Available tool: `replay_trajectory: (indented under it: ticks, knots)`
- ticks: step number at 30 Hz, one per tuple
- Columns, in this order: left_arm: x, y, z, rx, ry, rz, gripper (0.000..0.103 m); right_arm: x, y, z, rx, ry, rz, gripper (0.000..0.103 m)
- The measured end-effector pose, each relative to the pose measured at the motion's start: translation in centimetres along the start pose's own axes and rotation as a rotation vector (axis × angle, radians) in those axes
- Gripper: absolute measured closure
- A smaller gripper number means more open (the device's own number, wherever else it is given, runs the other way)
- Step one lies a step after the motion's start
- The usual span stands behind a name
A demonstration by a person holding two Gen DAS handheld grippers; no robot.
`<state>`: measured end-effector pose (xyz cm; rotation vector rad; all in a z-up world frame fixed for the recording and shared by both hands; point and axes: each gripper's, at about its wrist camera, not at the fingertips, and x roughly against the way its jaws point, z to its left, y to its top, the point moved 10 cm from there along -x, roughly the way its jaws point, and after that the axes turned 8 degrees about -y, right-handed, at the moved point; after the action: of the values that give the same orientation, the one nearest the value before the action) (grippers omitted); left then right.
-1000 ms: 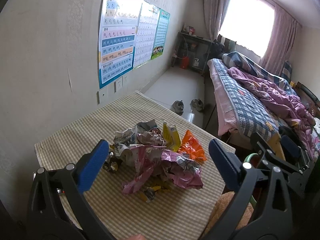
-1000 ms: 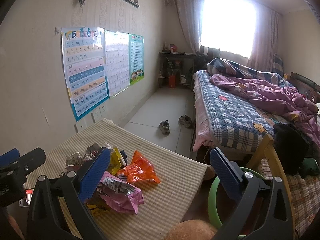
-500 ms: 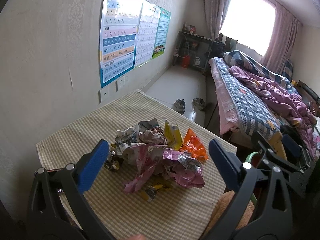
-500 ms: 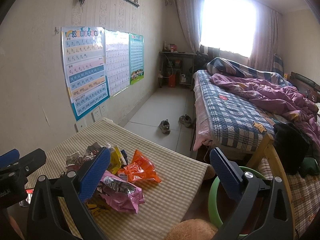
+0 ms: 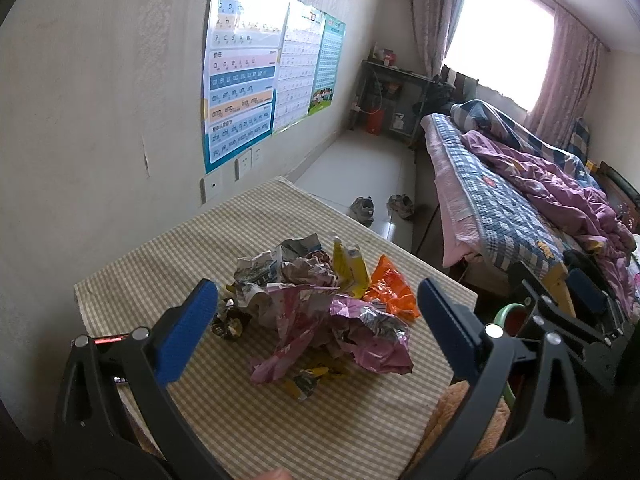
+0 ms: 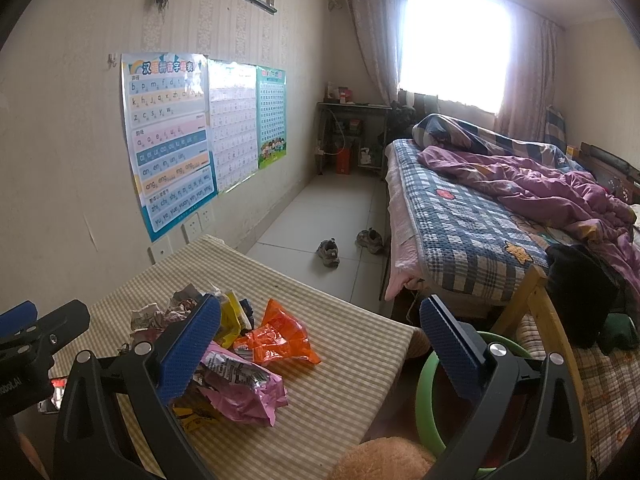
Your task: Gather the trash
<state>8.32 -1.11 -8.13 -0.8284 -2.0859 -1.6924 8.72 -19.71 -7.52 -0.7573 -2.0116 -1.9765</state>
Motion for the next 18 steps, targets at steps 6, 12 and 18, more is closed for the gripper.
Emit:
replay_trajectory:
  ticks: [6,12,18]
  knots:
    - [0.06,-0.01,0.14,0.002,0.001,0.002,0.005,0.11,-0.27,-0.19,0.006,-0.005,0.001,0.007]
    - [0.05,-0.09,0.14,0.002,0.000,0.003,0.005,0.08,-0.24,-0.16,0.006,-0.006,0.005,0.007]
    - [-0.04,-0.27,0.14,0.001,0.004,0.010,0.005,-0.04,-0.14,-0.16,0.006,-0.008,0.011,0.007]
